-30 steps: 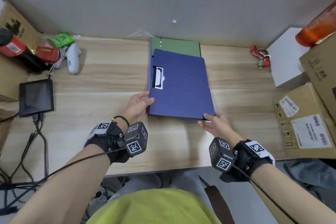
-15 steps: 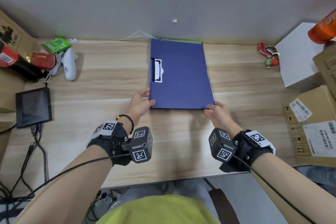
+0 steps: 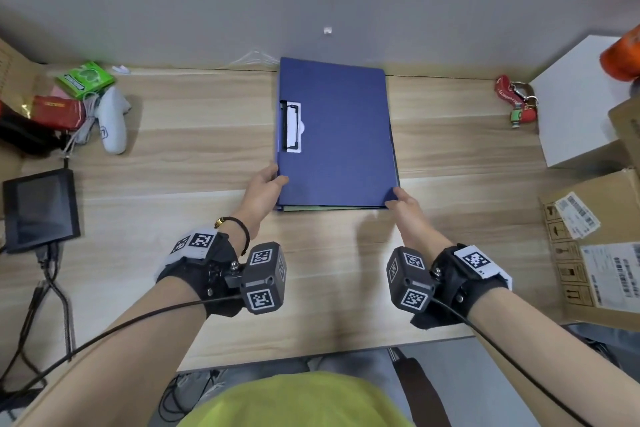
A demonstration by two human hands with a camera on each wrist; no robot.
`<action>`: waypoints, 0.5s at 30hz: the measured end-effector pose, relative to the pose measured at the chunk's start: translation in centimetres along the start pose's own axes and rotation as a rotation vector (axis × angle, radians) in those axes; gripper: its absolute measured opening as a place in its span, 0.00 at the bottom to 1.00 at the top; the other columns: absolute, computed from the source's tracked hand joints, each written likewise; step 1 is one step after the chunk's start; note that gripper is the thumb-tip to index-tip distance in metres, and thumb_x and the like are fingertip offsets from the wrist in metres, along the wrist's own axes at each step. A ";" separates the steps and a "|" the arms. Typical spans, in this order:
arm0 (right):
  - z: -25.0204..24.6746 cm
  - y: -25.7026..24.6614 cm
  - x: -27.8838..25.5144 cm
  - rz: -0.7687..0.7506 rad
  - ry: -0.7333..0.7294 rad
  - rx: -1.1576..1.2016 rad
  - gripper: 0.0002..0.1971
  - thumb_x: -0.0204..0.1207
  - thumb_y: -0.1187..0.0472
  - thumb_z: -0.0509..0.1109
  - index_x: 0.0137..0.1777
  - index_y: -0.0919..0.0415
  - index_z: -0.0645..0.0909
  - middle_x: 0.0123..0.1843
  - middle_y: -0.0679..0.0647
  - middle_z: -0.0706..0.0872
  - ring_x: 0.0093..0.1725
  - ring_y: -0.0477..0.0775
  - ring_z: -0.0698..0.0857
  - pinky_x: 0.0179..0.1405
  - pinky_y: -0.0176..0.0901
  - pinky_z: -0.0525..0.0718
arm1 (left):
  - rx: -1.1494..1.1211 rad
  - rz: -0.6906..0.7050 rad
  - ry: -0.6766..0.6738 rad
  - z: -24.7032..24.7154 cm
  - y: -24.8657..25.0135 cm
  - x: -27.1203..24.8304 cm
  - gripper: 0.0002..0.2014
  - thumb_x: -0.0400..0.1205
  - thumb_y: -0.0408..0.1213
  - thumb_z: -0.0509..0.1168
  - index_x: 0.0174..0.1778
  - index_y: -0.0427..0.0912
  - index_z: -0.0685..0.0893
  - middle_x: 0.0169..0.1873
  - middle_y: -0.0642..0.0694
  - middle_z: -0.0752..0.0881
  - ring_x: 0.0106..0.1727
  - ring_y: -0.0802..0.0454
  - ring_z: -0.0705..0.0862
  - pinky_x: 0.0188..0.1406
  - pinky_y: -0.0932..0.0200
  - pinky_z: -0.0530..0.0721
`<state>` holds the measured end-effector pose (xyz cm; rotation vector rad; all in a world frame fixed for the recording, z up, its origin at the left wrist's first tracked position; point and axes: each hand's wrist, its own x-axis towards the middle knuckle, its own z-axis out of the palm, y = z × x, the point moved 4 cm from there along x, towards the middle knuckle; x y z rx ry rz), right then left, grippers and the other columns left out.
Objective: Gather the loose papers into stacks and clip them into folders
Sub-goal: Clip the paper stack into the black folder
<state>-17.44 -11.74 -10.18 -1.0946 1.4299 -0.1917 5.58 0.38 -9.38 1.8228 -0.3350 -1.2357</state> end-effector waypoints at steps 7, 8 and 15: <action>-0.5 -0.3 0.7 0.061 -0.002 -0.011 0.30 0.82 0.66 0.60 0.83 0.59 0.59 0.82 0.53 0.65 0.79 0.55 0.67 0.76 0.46 0.63 | 0.056 -0.068 -0.071 0.1 -2.6 2.4 0.38 0.71 0.46 0.60 0.81 0.48 0.67 0.76 0.51 0.75 0.75 0.49 0.76 0.76 0.45 0.73; -0.8 -0.2 0.9 0.068 -0.021 -0.031 0.29 0.83 0.66 0.59 0.83 0.59 0.59 0.82 0.53 0.64 0.78 0.53 0.67 0.73 0.45 0.64 | 0.081 -0.069 -0.089 0.4 -1.1 0.8 0.37 0.73 0.45 0.61 0.82 0.47 0.66 0.76 0.51 0.74 0.76 0.48 0.75 0.77 0.46 0.72; -1.7 -4.4 -0.7 0.032 -0.045 -0.052 0.25 0.84 0.62 0.59 0.81 0.52 0.64 0.82 0.50 0.65 0.81 0.54 0.62 0.76 0.49 0.61 | 0.154 -0.103 -0.034 -1.9 0.3 -1.0 0.19 0.87 0.37 0.57 0.75 0.42 0.73 0.60 0.47 0.80 0.59 0.51 0.80 0.58 0.56 0.79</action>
